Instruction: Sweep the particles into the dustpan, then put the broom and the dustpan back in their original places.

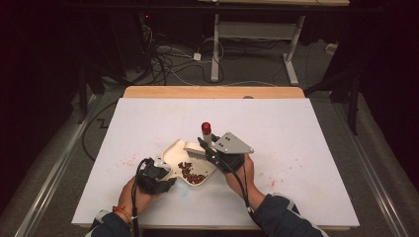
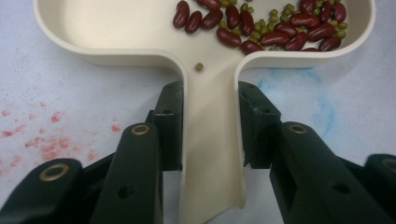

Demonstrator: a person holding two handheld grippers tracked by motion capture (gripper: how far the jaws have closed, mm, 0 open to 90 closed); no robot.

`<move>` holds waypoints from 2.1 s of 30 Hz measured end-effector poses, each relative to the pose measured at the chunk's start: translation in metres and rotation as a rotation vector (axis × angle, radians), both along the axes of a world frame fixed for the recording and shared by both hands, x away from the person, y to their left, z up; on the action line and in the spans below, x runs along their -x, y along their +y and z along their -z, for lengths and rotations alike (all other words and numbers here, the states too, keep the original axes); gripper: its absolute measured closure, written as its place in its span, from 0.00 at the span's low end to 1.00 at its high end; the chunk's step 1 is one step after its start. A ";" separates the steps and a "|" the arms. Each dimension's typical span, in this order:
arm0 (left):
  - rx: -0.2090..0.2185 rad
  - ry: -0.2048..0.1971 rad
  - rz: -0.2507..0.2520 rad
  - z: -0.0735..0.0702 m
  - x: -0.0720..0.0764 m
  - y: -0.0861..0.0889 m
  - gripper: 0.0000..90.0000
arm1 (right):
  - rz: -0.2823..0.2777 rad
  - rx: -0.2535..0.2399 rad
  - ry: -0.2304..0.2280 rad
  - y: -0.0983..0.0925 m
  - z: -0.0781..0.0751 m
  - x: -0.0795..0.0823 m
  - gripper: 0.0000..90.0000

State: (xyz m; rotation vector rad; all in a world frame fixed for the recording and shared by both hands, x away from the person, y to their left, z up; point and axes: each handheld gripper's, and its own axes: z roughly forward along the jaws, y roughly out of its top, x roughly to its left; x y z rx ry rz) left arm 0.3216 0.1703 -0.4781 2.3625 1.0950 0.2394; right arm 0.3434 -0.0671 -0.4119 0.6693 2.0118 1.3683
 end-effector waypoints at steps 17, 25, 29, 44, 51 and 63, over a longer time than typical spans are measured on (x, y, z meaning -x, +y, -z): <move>-0.002 -0.007 0.001 0.000 0.000 0.000 0.70 | -0.072 0.003 0.018 0.015 -0.001 0.023 0.78; 0.018 -0.001 -0.013 0.001 -0.003 0.003 0.70 | -0.050 -0.034 0.009 0.000 -0.013 0.022 0.78; 0.023 -0.001 -0.026 0.001 -0.003 0.006 0.70 | -0.037 -0.039 0.005 -0.012 -0.019 0.023 0.78; 0.044 -0.004 -0.073 0.001 -0.007 0.021 0.70 | -0.017 -0.041 0.008 -0.084 -0.050 0.032 0.78; 0.050 -0.020 -0.110 -0.002 -0.008 0.027 0.70 | 0.026 -0.027 0.012 -0.124 -0.055 0.037 0.78; 0.053 -0.026 -0.172 0.000 -0.013 0.038 0.70 | 0.066 0.014 0.099 -0.185 -0.051 0.044 0.78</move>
